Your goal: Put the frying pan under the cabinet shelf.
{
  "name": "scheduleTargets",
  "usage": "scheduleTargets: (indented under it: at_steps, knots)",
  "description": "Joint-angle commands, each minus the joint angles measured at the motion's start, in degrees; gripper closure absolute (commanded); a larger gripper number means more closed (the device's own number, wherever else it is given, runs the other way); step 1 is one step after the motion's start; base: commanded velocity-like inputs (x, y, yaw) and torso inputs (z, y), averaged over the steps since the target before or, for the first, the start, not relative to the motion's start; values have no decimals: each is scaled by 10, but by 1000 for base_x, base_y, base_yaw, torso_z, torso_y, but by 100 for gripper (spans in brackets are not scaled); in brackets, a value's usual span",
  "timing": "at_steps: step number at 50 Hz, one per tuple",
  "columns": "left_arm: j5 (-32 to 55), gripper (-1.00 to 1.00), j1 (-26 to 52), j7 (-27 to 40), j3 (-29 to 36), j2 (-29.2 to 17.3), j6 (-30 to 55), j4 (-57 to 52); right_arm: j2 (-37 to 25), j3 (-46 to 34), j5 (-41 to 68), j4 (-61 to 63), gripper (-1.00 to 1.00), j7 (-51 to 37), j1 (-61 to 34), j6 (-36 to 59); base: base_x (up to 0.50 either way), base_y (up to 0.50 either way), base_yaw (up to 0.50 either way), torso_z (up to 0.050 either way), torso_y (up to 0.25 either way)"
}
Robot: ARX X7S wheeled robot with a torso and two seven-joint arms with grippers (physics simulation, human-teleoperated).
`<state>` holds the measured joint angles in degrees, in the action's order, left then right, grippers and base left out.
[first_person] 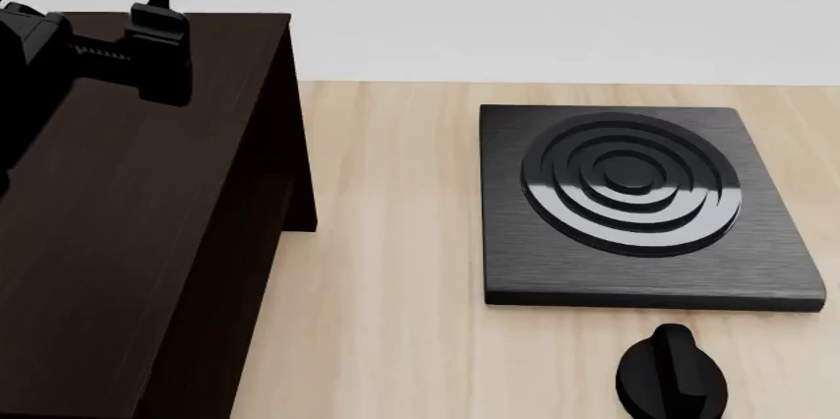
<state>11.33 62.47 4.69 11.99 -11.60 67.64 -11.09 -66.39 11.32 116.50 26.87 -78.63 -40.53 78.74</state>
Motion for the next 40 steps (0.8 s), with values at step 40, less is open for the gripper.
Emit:
scheduleTargets:
  at_steps: [40]
  knots:
    - [13, -100, -11, 11, 3, 2, -14, 6, 75, 581, 19, 41, -100, 48, 529, 110, 0, 0, 0, 0, 0]
